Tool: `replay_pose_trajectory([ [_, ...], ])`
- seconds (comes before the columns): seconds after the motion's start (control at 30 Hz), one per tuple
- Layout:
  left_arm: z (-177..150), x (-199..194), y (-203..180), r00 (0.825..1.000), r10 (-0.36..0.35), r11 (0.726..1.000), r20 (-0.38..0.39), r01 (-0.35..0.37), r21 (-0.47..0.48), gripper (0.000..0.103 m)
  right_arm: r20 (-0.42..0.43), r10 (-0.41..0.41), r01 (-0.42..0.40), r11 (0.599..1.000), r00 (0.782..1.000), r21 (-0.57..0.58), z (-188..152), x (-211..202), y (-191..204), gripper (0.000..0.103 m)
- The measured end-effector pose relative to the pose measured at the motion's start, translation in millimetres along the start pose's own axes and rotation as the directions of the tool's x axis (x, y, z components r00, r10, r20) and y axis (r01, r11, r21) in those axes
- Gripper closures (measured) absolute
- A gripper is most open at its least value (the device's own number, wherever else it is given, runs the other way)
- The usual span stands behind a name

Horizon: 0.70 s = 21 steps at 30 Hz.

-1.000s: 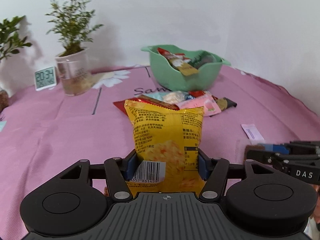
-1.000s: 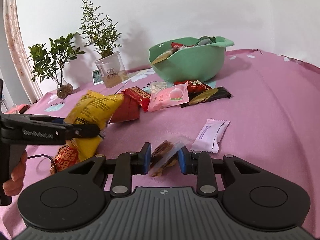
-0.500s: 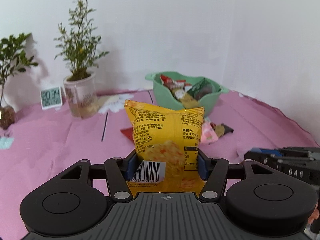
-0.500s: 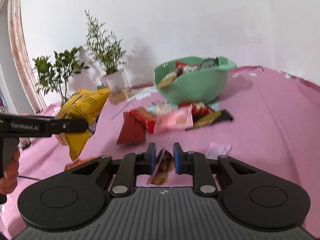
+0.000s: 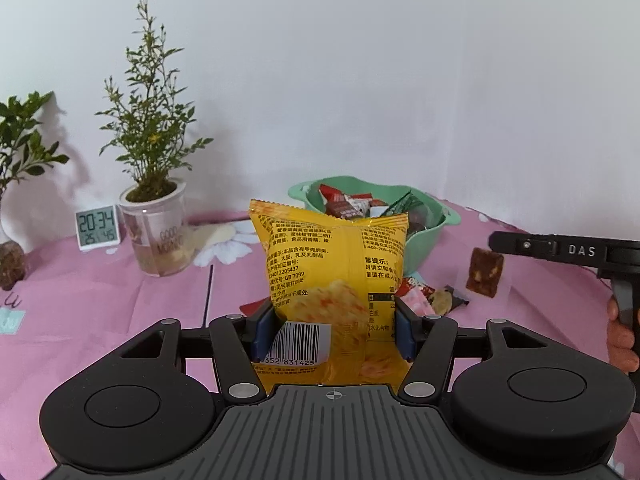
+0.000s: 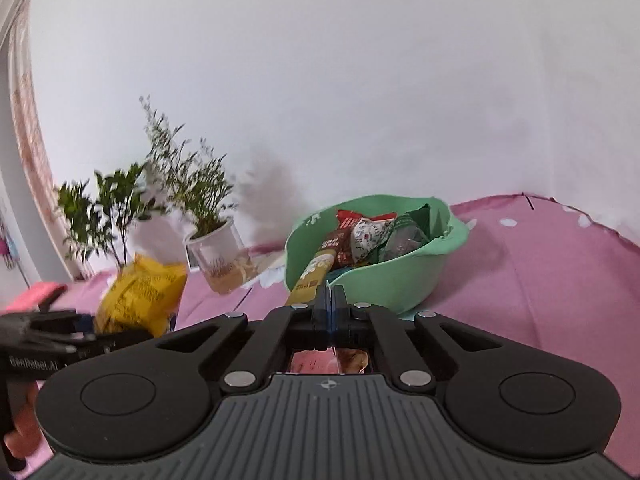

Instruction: Organize snacks

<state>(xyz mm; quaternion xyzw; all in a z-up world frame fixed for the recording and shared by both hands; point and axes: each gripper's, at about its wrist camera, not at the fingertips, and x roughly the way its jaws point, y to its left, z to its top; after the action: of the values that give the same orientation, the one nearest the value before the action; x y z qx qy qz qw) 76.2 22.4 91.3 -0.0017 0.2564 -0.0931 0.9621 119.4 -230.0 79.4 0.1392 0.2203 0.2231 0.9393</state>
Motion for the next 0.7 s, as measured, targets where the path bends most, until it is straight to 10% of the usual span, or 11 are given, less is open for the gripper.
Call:
replay_pose_trajectory([
  [0.3,-13.9,4.5,11.5,0.999,-0.017,0.999,-0.033,0.016,-0.050,0.000,-0.212,0.101,-0.060,0.979,0.972,0.195,-67.9,-10.9,-25.7,0.095],
  [0.33,-14.5,3.9,13.0,0.999,-0.023,0.998,-0.034,0.021,-0.061,0.000,-0.216,0.024,0.010,0.988,0.976,0.155,-71.0,-12.4,-24.4,0.085],
  [0.4,-16.2,1.0,14.4,0.999,-0.025,0.997,-0.033,0.023,-0.071,0.000,-0.207,-0.019,0.054,0.985,0.978,0.164,-73.6,-17.1,-24.6,0.031],
  [0.43,-17.0,-0.9,14.7,0.999,-0.021,0.997,-0.030,0.019,-0.069,0.000,-0.193,0.009,0.029,0.980,0.981,0.197,-75.0,-20.9,-27.1,0.024],
  [0.57,-19.4,-7.4,17.3,1.000,-0.013,0.997,-0.027,0.011,-0.074,0.000,-0.183,0.071,-0.040,0.984,0.980,0.171,-83.5,-30.1,-18.0,0.020],
  [0.7,-22.7,-11.8,19.3,1.000,-0.009,0.996,-0.030,0.007,-0.086,0.000,-0.222,-0.037,0.023,0.998,0.974,-0.063,-90.6,-30.1,7.7,0.015],
])
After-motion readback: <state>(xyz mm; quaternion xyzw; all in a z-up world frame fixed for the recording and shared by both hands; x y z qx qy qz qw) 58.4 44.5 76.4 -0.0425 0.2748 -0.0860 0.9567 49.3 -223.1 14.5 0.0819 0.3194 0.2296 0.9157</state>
